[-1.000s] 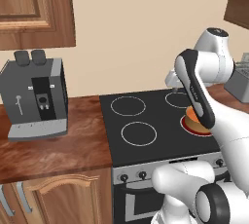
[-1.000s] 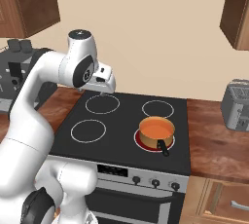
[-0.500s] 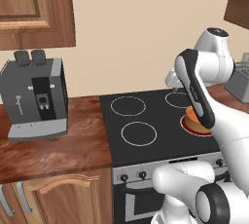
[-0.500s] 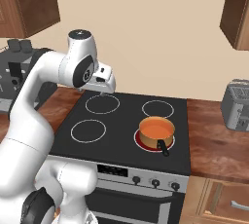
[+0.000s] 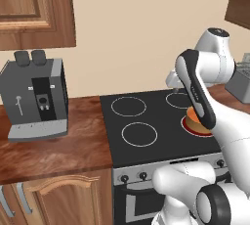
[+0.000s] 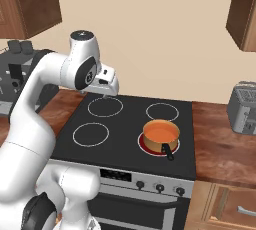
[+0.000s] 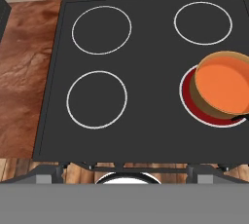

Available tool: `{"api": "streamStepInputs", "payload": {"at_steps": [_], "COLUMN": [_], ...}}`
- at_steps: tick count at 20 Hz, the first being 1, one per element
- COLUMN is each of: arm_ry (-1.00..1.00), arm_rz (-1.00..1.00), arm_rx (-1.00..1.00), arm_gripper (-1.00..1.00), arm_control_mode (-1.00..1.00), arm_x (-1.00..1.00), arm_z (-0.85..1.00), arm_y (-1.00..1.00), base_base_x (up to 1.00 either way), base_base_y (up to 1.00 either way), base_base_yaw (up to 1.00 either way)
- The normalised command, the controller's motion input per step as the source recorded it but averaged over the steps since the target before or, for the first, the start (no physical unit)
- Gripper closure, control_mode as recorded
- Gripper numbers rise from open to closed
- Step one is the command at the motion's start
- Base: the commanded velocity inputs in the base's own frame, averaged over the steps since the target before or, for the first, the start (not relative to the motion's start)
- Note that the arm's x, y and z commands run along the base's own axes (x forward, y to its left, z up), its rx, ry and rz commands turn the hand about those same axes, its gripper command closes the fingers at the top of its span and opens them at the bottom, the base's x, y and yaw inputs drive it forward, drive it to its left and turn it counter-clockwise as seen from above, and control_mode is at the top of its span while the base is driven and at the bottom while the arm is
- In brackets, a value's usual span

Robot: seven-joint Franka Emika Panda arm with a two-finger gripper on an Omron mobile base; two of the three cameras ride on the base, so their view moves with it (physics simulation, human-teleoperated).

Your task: Wait until the marinara sauce is simmered to a deep red color and then turn off the stove.

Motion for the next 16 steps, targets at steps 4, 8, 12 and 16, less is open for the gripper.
{"api": "streamStepInputs", "payload": {"at_steps": [4,8,12,16], "arm_ry": [0.0,0.0,0.0,0.0], "arm_rz": [0.0,0.0,0.0,0.0], "arm_rx": [0.0,0.0,0.0,0.0], "arm_gripper": [-1.0,-1.0,-1.0,-1.0], "arm_control_mode": [-1.0,-1.0,-1.0,-1.0], "arm_x": [0.0,0.0,0.0,0.0], "arm_z": [0.0,0.0,0.0,0.0], "arm_y": [0.0,0.0,0.0,0.0], "base_base_x": [0.0,0.0,0.0,0.0], "base_base_y": [0.0,0.0,0.0,0.0], "base_base_yaw": [0.0,0.0,0.0,0.0]}}
